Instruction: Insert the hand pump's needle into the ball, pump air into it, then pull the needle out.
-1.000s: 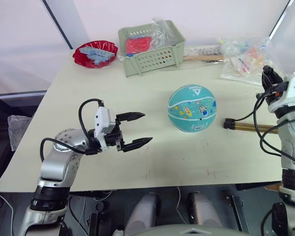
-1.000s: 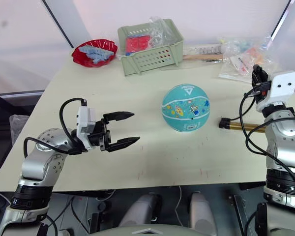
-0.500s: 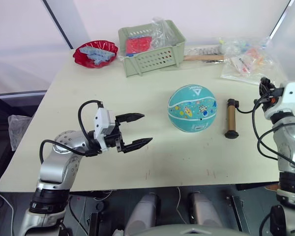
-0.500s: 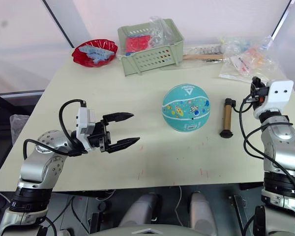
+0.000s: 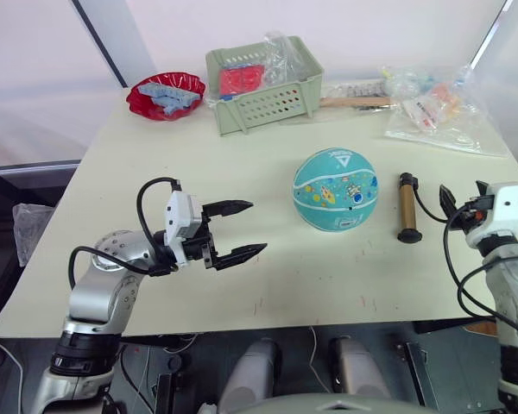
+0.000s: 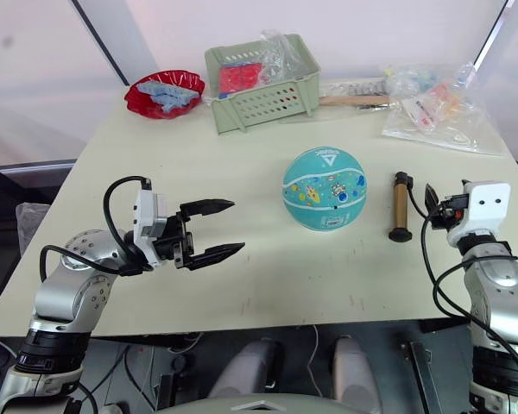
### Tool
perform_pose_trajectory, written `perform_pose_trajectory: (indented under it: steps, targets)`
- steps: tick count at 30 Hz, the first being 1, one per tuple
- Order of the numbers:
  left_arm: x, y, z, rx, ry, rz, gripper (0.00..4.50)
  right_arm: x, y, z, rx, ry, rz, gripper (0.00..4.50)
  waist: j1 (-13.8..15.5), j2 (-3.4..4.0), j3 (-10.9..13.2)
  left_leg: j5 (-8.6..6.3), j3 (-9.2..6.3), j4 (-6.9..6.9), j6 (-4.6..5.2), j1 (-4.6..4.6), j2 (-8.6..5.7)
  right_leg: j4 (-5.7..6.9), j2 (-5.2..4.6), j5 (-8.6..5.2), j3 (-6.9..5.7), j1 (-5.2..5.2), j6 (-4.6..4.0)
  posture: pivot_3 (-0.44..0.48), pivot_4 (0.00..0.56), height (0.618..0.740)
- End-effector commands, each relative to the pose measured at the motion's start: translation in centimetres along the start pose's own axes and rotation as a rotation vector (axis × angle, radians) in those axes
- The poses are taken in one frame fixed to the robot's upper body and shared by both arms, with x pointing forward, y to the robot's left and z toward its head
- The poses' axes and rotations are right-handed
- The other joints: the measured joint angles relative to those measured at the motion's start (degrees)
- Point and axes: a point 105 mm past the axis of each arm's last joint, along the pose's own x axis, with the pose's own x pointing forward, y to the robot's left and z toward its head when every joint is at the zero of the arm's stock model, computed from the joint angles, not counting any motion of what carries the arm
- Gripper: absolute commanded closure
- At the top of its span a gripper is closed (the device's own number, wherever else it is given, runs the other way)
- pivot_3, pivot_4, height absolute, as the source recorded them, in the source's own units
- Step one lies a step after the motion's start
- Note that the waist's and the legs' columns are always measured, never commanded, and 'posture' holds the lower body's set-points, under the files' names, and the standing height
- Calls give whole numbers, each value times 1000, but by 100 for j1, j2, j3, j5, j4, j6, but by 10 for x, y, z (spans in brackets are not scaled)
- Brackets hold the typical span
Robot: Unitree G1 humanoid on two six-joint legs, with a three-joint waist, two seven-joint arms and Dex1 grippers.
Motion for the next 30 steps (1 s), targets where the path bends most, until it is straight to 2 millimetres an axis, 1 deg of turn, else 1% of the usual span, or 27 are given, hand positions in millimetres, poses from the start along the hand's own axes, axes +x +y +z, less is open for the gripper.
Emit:
perform_pose_trajectory:
  steps: [1, 5, 8, 10, 13, 15, 17, 19, 22, 24, 26, 30]
  targets:
    - [-4, 3, 9, 49, -11, 5, 0, -12, -8, 31, -13, -79, 39, 125, 2, 0, 0, 0, 1, 0, 0, 1, 1, 0, 1, 0, 0, 1, 0, 0, 150, 737]
    - [-4, 3, 7, 49, -9, 3, 0, -26, -3, 35, 10, -62, 118, 125, 3, 0, 0, 0, 4, 2, 1, 10, 7, 0, 7, 0, 3, 9, -1, 0, 150, 737]
    - [-5, 4, 6, 48, -6, 4, 0, -39, 4, 33, 60, -43, 189, 125, 7, 0, 0, 0, 3, 2, 1, 11, 12, 0, 12, 0, 2, 11, -2, 0, 150, 737]
    - [-6, 4, 5, 47, -3, 5, 0, -44, 6, 31, 71, -29, 206, 125, 7, 0, 0, -1, 4, 2, 1, 13, 12, -1, 11, 0, 4, 15, -1, 0, 150, 737]
    - [-8, 5, 3, 44, 2, 17, 0, -53, 5, 22, 78, 1, 214, 125, 6, -1, 0, -1, 15, 5, 1, 21, 12, -2, 11, 0, 11, 20, 0, 0, 150, 737]
    - [-12, 7, -1, 29, 7, 58, 0, -67, 11, 9, 68, 37, 288, 125, 8, -1, 0, -1, 15, 5, 1, 24, 13, -2, 12, 0, 11, 22, 0, 0, 150, 737]
    - [-16, 9, -6, 6, 13, 110, 0, -78, 16, 1, 71, 61, 355, 125, 8, -1, 0, -1, 15, 2, 1, 28, 16, -2, 13, -1, 10, 26, -1, 0, 150, 737]
    - [-20, 10, -9, -5, 19, 144, 0, -81, 13, -1, 80, 63, 359, 125, -7, -2, 1, -2, 17, -2, 1, 30, 17, -5, 13, -1, 13, 25, -1, 0, 150, 737]
    - [-26, 8, -18, -34, 30, 197, 0, -88, 8, -13, 58, 89, 384, 125, -4, -3, 1, -2, 33, 0, 2, 40, 17, -5, 12, 0, 29, 31, 2, 0, 150, 737]
    - [-30, 7, -23, -39, 47, 232, 0, -93, 8, -16, 47, 71, 418, 125, 4, -5, 1, -2, 32, 1, 1, 53, 22, -6, 14, -3, 26, 44, 6, 0, 150, 737]
    - [-38, 9, -30, -57, 65, 293, 0, -98, 1, -24, 35, 80, 424, 125, 11, -5, 1, -2, 33, 1, 1, 55, 31, -7, 24, -12, 25, 46, 19, 0, 150, 737]
    - [-53, 7, -45, -90, 118, 378, 0, -105, -12, -39, 2, 104, 443, 125, 19, -5, 2, -3, 35, 0, -1, 56, 42, -10, 31, -2, 24, 47, 2, 0, 150, 737]
